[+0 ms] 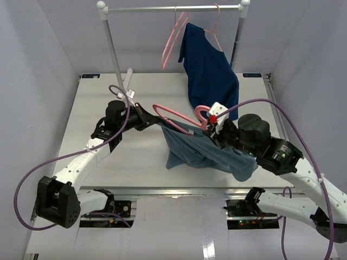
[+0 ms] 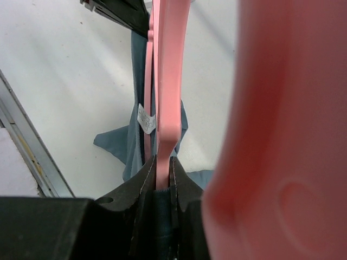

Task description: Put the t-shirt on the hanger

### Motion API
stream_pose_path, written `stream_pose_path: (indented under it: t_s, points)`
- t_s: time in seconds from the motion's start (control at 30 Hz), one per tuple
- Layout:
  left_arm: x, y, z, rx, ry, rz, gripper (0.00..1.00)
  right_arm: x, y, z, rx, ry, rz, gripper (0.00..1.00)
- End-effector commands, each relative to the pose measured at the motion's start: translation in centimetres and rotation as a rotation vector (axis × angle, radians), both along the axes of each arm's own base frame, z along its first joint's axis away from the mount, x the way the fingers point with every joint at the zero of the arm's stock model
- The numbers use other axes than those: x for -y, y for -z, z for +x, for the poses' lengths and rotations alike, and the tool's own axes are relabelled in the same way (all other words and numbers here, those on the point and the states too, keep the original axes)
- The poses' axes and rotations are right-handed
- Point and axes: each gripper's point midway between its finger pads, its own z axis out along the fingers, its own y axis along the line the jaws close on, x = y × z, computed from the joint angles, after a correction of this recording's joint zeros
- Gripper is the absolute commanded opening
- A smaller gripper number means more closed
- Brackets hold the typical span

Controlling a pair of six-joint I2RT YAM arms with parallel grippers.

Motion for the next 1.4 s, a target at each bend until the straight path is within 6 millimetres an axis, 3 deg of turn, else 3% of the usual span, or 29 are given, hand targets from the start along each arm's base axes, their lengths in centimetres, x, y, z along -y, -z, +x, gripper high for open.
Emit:
stream_pose_path:
  t_s: [0.0,0.23,0.43,0.63,0.73,0.87,1.03,1.17,1.37]
  points:
    - [-3.6,-1.1,1.7,0.053,-0.098,0.111,0.00,2.4,1.2,0.6,0.012,0.089,-0.085,0.08]
    - [-5.2,-4.0,2.3,0.099,-0.129,0.171,0.00,2.0,0.9,-0.7,0.014,0.013,-0.060,0.08]
    - [-6.5,-5.7,4.6,0.104,-0.160,0.265,0.00,2.6,1.8,-0.9,-0.005,0.020,-0.099,0.08]
    - [-6.5,-7.7,4.0,0.151,-0.124,0.276,0.00,2.4,2.1,-0.6,-0.019,0.028,-0.120,0.08]
    - [-5.3,-8.8,2.8,0.200,-0.022,0.256,0.00,1.6,1.8,-0.6,-0.038,0.009,-0.113,0.08]
    - [-3.9,-10.6,1.3,0.265,0.097,0.228,0.00,0.3,2.9,-0.1,-0.088,0.003,-0.147,0.08]
    - [-4.0,-11.7,0.6,0.300,0.106,0.251,0.00,-1.5,3.2,0.9,-0.111,0.004,-0.147,0.08]
    - [-2.7,-11.0,-0.4,0.291,0.166,0.238,0.00,-2.9,2.8,1.3,-0.109,0.002,-0.101,0.08]
    - [2.5,-9.4,-4.2,0.306,0.371,0.222,0.00,-5.5,1.6,2.5,-0.092,-0.016,-0.034,0.08]
